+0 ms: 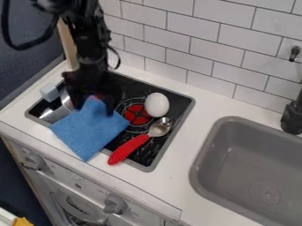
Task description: Move the blue cloth to the top left of the stove
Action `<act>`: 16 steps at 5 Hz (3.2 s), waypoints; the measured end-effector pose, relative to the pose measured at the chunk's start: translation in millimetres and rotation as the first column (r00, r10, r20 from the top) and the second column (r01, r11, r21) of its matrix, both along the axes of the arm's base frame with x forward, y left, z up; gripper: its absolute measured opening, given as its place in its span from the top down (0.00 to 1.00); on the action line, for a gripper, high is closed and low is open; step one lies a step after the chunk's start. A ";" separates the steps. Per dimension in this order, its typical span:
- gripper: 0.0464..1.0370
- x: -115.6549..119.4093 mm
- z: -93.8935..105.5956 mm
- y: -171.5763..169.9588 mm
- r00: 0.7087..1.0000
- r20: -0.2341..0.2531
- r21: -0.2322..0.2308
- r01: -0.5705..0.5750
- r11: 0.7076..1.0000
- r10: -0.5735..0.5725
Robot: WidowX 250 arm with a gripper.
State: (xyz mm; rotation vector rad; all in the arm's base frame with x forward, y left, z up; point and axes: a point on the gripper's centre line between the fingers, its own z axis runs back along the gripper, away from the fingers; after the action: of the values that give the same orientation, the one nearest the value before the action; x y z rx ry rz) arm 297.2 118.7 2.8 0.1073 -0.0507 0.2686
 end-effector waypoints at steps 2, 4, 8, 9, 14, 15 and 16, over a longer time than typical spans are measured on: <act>0.04 -4.3 -31.4 27.4 0.997 -0.076 -0.018 -0.033 0.999 0.031; 0.04 14.4 -36.5 33.9 0.998 -0.061 -0.026 -0.023 0.999 0.022; 0.04 93.9 -35.5 44.7 0.998 0.059 -0.120 0.013 0.993 -0.006; 0.04 110.8 -36.5 56.2 0.997 0.064 -0.123 -0.026 0.992 0.034; 0.04 122.2 -34.2 101.2 0.983 0.067 -0.017 -0.173 0.985 0.173; 0.04 114.4 -31.4 113.2 0.976 0.068 -0.019 -0.208 0.978 0.209; 0.04 102.5 -27.8 122.5 0.970 0.058 -0.038 -0.235 0.971 0.237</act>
State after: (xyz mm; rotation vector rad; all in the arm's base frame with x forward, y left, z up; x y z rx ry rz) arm 399.7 241.2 -24.9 0.0738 -0.0959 0.5105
